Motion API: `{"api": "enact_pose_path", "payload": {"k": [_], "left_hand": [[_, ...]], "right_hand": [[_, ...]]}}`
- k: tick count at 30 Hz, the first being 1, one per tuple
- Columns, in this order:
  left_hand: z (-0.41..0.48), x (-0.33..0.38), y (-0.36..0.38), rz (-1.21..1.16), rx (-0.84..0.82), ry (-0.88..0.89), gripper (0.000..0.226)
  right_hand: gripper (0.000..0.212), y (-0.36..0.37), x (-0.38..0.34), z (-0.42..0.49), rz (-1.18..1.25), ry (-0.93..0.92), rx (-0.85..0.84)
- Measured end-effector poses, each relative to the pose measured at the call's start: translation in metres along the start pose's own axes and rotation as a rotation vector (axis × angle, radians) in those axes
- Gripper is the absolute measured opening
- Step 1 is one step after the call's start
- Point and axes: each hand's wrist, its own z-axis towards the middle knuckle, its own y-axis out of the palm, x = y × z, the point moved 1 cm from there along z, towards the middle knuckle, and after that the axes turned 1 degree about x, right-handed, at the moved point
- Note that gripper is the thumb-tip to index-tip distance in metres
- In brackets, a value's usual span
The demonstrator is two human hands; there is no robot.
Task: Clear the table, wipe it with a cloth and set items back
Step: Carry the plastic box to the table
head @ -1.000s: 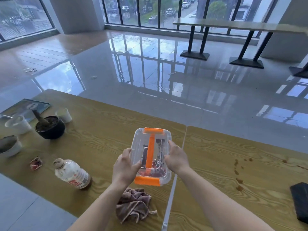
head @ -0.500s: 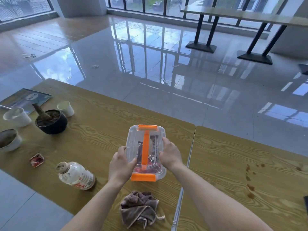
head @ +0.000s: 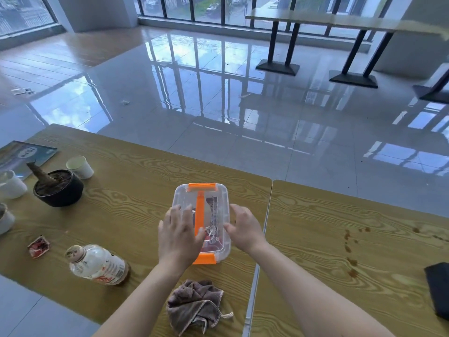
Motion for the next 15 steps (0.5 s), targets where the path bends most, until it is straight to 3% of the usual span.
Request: {"api": "enact_pose_path", "payload": {"k": [4,15], "left_hand": [[0.0,0.03,0.0,0.013,-0.005,0.131,0.063],[-0.021,0.134,0.022,-0.059,-0.113,0.446,0.067]], "right_hand": [[0.056,-0.018,0.017,-0.013,-0.033,0.014,0.057],[0.047,-0.099,0.093,-0.097,-0.118,0.176,0.318]]}}
